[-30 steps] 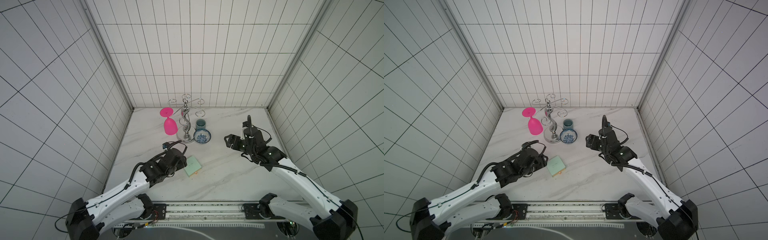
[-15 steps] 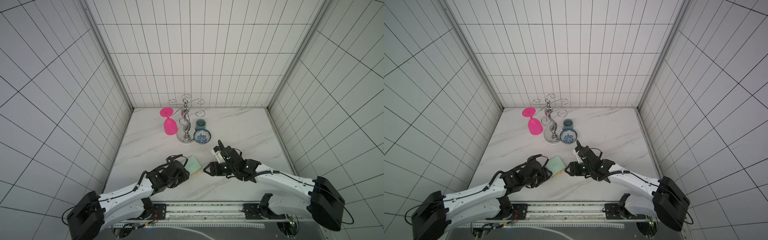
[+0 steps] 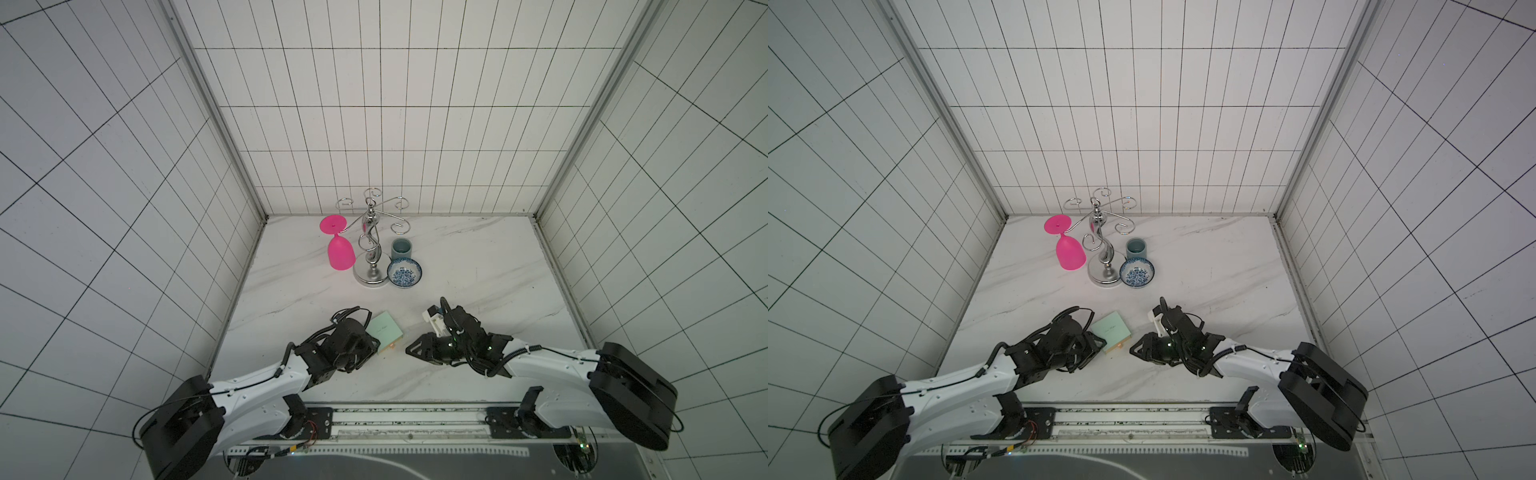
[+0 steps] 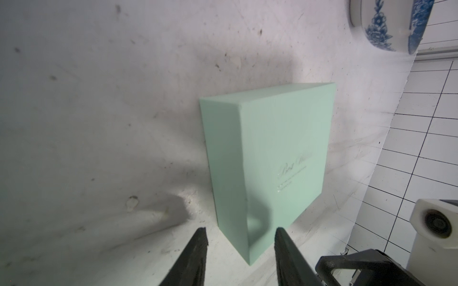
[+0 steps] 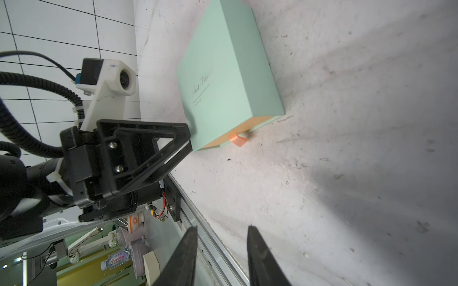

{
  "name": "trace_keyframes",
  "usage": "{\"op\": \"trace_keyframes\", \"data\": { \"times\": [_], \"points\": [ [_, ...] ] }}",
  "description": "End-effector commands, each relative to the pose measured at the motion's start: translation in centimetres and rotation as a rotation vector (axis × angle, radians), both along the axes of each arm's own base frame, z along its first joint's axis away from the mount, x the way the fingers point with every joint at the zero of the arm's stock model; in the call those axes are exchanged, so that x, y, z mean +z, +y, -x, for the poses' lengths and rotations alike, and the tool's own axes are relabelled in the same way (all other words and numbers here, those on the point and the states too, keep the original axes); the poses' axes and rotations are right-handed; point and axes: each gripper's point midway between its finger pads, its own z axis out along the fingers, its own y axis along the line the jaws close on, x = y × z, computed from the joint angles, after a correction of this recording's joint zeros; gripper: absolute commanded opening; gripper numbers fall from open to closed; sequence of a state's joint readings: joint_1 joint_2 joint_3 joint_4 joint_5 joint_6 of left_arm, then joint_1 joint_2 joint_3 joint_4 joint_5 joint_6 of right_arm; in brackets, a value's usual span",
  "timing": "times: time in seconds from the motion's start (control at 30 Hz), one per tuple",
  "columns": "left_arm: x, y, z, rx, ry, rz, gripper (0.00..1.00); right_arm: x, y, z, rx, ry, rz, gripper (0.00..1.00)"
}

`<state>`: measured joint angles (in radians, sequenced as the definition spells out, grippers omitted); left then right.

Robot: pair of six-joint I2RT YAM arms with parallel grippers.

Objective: Take out the earrings from the drawer-style jewelry box
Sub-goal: Adjust the jewelry box at the center of the board, then open the drawer in the jewelry box.

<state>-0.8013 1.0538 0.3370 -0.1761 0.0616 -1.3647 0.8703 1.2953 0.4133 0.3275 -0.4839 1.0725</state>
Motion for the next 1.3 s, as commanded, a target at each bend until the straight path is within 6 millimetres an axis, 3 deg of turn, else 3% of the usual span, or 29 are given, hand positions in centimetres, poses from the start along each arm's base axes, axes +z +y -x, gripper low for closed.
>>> {"op": "trace_keyframes", "data": {
  "times": [0.0, 0.13, 0.33, 0.43, 0.6, 1.27],
  "points": [
    [0.2, -0.5, -0.4, 0.021, 0.008, 0.021, 0.43, -0.1, -0.2, -0.5, -0.052, 0.009, -0.071, 0.33],
    [0.2, -0.9, -0.7, 0.006, 0.009, 0.008, 0.42, -0.6, -1.3, -1.8, -0.072, -0.119, 0.011, 0.30],
    [-0.2, -0.9, -0.9, 0.000, 0.018, -0.031, 0.37, -0.2, -2.6, -3.6, -0.008, -0.506, 0.317, 0.37],
    [-0.5, -0.5, -0.9, 0.000, 0.018, -0.052, 0.37, 0.3, -2.4, -3.9, 0.011, -0.647, 0.393, 0.37],
    [-0.5, -0.2, -0.9, -0.003, 0.014, -0.079, 0.36, 1.7, -0.1, -3.6, 0.076, -0.909, 0.421, 0.30],
    [0.2, -0.7, -1.3, -0.039, -0.001, -0.095, 0.36, -0.8, 5.5, -3.0, 0.221, -1.043, 0.444, 0.32]
  ]
}}
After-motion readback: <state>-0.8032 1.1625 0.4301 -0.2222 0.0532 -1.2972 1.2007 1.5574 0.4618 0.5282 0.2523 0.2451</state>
